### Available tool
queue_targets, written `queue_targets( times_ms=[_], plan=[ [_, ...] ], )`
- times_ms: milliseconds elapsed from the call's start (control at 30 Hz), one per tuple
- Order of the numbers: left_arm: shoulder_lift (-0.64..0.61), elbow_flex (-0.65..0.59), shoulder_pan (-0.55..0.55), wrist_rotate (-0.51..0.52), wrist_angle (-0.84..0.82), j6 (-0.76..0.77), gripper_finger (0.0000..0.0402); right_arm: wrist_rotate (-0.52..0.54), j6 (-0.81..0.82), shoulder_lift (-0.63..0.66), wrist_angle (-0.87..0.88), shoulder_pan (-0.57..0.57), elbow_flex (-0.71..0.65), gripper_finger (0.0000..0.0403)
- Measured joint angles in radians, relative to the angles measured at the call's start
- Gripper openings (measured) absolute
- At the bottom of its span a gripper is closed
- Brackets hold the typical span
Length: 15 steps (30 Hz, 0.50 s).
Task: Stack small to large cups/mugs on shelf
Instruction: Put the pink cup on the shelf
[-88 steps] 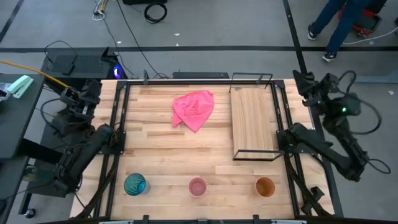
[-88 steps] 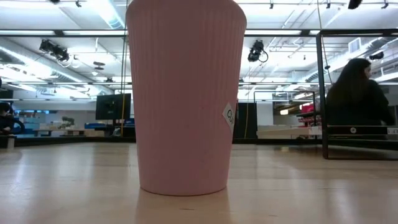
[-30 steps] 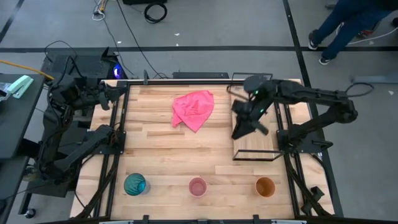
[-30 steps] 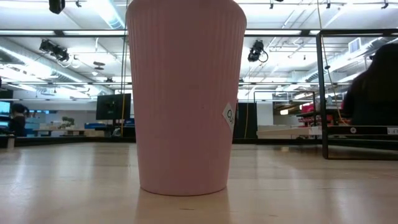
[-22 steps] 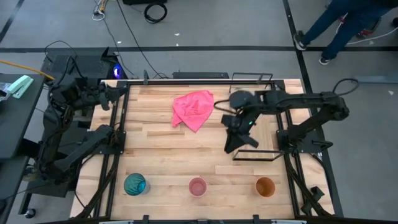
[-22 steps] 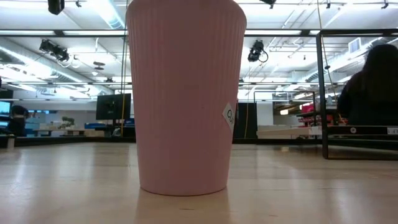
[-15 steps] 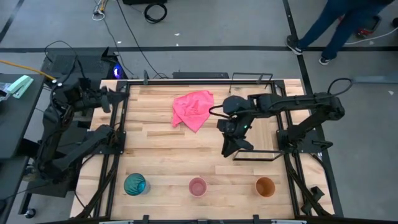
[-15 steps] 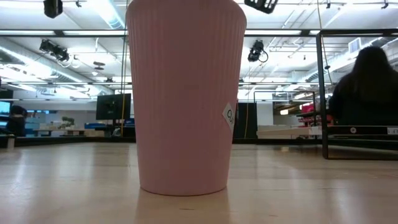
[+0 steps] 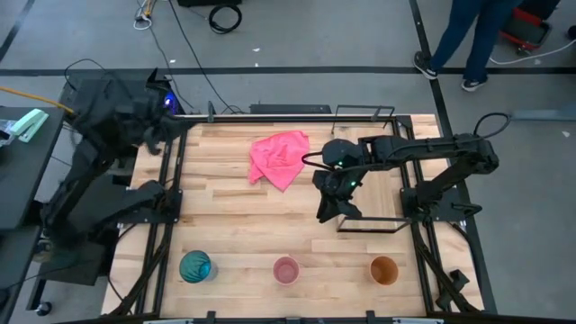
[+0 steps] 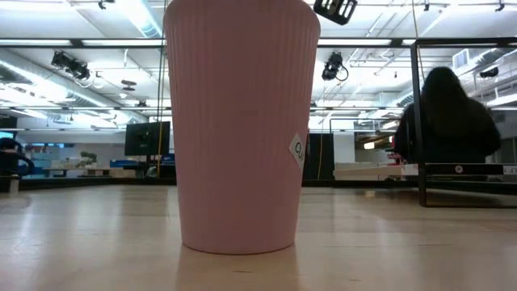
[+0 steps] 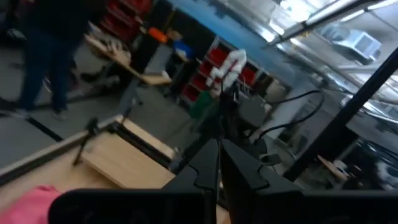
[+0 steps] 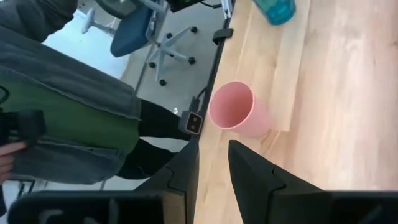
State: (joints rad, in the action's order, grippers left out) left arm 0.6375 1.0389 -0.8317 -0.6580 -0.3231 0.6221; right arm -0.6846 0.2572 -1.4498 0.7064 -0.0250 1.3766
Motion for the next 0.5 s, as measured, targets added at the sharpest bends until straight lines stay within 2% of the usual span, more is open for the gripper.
queue_targets(
  times_ms=[100, 300, 500],
  plan=[
    [0.1, 0.0, 0.096, 0.017, 0.027, -0.014, 0.0023, 0.023, 0.001, 0.0, 0.005, 0.001, 0.0, 0.0094],
    [0.257, 0.0, 0.333, 0.129, 0.027, -0.084, 0.0023, 0.05, 0.012, 0.023, 0.05, 0.001, 0.0, 0.0094],
    [0.384, 0.03, 0.619, 0.369, 0.029, -0.087, 0.0023, 0.155, 0.012, 0.073, 0.082, 0.001, 0.0, 0.0094]
  ],
)
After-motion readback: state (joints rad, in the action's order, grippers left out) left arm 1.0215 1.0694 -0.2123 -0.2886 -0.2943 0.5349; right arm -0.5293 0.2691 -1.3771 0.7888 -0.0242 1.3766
